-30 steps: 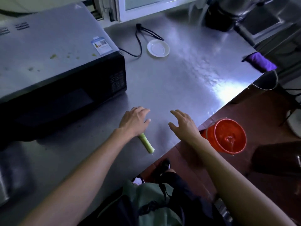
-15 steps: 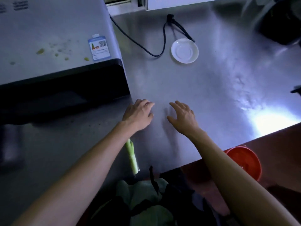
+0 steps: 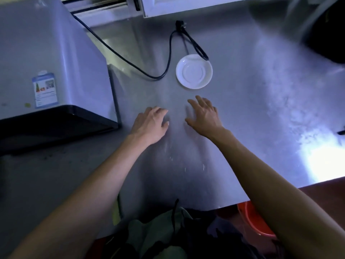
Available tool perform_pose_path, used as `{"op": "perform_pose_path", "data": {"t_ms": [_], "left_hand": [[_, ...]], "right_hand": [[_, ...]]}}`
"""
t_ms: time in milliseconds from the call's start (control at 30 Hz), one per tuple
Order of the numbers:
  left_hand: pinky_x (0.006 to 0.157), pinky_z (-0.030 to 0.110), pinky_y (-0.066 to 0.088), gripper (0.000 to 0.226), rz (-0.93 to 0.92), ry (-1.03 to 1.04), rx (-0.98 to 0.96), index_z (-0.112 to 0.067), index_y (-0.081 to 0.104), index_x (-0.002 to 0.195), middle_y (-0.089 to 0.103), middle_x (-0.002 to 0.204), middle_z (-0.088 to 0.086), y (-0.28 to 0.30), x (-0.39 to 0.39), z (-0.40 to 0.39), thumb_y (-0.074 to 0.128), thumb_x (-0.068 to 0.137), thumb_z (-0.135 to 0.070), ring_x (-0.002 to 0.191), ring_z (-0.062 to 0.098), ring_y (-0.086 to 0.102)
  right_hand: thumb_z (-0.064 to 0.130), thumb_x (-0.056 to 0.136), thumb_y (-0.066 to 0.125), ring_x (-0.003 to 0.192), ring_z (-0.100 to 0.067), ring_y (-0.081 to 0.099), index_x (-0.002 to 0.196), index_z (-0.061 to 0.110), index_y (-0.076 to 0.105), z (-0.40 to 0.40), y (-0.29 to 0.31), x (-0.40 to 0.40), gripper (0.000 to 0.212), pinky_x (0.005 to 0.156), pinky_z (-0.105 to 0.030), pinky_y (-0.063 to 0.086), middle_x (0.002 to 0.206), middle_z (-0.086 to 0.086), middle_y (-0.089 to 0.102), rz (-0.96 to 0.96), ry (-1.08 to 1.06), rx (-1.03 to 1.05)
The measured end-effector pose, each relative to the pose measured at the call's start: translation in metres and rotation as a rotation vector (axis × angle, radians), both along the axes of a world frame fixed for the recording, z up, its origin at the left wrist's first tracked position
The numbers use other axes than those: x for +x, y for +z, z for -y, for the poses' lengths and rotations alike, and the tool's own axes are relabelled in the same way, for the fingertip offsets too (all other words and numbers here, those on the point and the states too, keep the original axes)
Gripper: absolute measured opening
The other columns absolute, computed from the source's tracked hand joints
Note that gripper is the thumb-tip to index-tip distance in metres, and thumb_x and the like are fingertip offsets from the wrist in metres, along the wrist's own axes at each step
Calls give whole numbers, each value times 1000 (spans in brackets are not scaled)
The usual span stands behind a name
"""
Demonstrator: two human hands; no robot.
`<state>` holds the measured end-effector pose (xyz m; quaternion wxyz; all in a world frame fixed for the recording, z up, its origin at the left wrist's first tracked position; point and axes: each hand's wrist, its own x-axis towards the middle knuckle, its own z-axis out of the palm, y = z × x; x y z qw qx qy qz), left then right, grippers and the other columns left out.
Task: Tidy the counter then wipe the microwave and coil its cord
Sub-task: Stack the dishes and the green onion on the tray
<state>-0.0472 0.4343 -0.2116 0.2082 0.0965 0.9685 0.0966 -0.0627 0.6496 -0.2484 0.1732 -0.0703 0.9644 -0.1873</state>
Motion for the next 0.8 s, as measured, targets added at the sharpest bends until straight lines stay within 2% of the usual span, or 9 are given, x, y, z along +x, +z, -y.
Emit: {"op": "perform_pose_path", "data": {"t_ms": [267,500,800], "left_hand": [[94,45,47,46,2,63,27,-21,50,138,53,138,0,-7,-44,-10,52,96,-38,124,27,48],[97,47,46,47,-17,85,67,-19,49,139,52,141,3,-17,-76,-13,51,97,-38,128,26,46],[94,46,46,43,-15,113,109,-18,53,134,55,137,2,-24,-85,-18,55,95,-35,124,27,49]], "right_hand": [[46,88,63,149,-31,16,151,25,28,-4,-14,-79,75,113,-50,27,164,-8,18,-32,68,43],[57,88,58,152,-35,1,155,28,18,7,-27,-134,83,119,-55,13,166,-10,5,-40,134,116],[62,87,50,151,-38,-7,154,29,15,13,-43,-135,82,119,-58,4,165,-13,-1,-31,139,124]]}}
